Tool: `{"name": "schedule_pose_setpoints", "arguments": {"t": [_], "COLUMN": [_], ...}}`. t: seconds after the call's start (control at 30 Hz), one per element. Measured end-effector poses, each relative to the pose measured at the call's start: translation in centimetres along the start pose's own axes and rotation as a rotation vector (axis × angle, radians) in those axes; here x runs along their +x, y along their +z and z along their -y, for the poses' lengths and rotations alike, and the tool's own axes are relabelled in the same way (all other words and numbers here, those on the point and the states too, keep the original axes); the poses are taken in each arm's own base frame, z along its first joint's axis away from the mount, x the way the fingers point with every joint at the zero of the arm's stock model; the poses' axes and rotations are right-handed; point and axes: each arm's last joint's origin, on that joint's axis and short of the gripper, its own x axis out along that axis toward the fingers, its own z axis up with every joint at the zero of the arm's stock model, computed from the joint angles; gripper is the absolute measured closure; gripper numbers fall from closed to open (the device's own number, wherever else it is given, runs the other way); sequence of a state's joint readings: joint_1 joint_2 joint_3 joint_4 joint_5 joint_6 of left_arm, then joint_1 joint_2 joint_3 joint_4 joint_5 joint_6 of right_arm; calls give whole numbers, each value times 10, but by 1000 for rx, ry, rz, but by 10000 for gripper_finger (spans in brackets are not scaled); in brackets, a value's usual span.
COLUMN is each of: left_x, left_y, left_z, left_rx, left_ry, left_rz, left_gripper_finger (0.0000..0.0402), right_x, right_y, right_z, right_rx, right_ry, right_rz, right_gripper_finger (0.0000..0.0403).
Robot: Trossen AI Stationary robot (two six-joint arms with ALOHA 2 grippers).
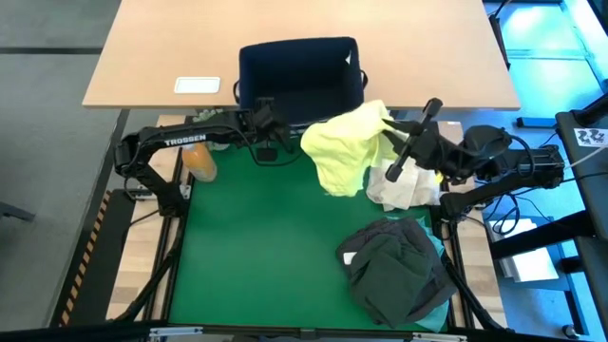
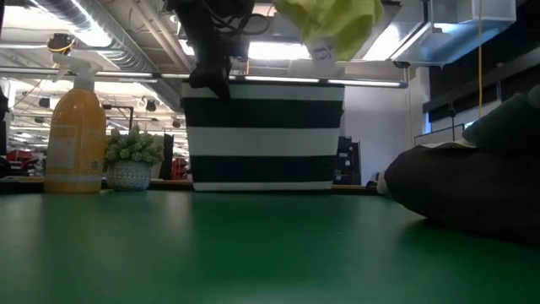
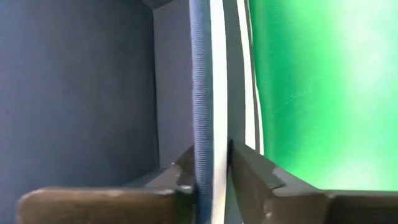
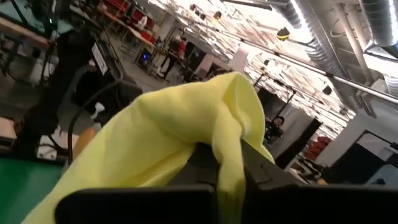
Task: Fold laundry
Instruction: Fold the yellow shirt on the table
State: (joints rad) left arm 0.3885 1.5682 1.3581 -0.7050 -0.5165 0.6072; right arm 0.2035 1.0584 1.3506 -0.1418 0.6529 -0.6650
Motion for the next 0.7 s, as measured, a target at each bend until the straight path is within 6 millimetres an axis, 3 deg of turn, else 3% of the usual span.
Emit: {"name": "schedule_pose_setpoints", "arguments": {"t": [0.4, 0.7], "left_x": [-5, -47], "left_y": [-3, -12], "left_z": [-6, -22], "left_rx": [24, -19], "left_ry": [67, 152], "left_rz": [-27, 61], "left_gripper_finger": [221, 179], "right_x": [0, 7], "right_y": [-4, -7], "right_z": [-3, -12], "right_rx": [-24, -29], "right_ry": [24, 47], "right_rz": [-36, -67], "right_gripper_finger": [390, 390]}}
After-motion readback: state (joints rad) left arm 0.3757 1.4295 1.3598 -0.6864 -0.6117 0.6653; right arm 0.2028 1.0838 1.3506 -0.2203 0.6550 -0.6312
